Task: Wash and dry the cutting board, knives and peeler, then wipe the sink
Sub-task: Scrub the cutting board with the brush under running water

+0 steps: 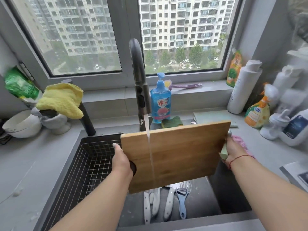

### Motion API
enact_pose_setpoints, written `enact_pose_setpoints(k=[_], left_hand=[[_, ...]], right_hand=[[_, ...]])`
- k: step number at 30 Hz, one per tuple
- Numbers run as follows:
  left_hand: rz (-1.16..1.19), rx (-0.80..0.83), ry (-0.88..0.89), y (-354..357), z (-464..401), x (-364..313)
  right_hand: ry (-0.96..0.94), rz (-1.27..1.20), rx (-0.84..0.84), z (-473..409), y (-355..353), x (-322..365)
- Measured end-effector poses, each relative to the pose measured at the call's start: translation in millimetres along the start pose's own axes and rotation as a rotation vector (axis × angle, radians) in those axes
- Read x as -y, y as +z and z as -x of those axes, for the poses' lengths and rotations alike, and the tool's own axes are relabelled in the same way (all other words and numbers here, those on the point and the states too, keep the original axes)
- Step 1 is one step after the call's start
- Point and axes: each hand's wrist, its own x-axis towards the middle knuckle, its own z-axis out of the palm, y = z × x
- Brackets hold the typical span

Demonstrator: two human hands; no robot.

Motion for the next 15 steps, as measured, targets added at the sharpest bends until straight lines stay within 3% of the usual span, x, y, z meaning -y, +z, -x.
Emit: enact_pose_setpoints(k=[4,9,12,15], left_hand=[[0.066,0.052,-0.012,-7.5,-4.2,-4.8],[-0.021,0.134,0.049,-19.4,-12.6,-13.4],[-0.022,0.188,0.016,-25.0,-14.0,-17.6],[-0.053,0.214,-0.083,-27.3,-14.1,-20.7]], right_hand=[[0.040,-0.046,0.024,12.4,6.9,-2.5],[0.009,-0.139,0.100,16.2,6.6,-0.2],[0.020,-0.174,0.218,35.5,7.9,2.2],[-0.003,-0.215,0.223,45.9,3.2,-1.7]])
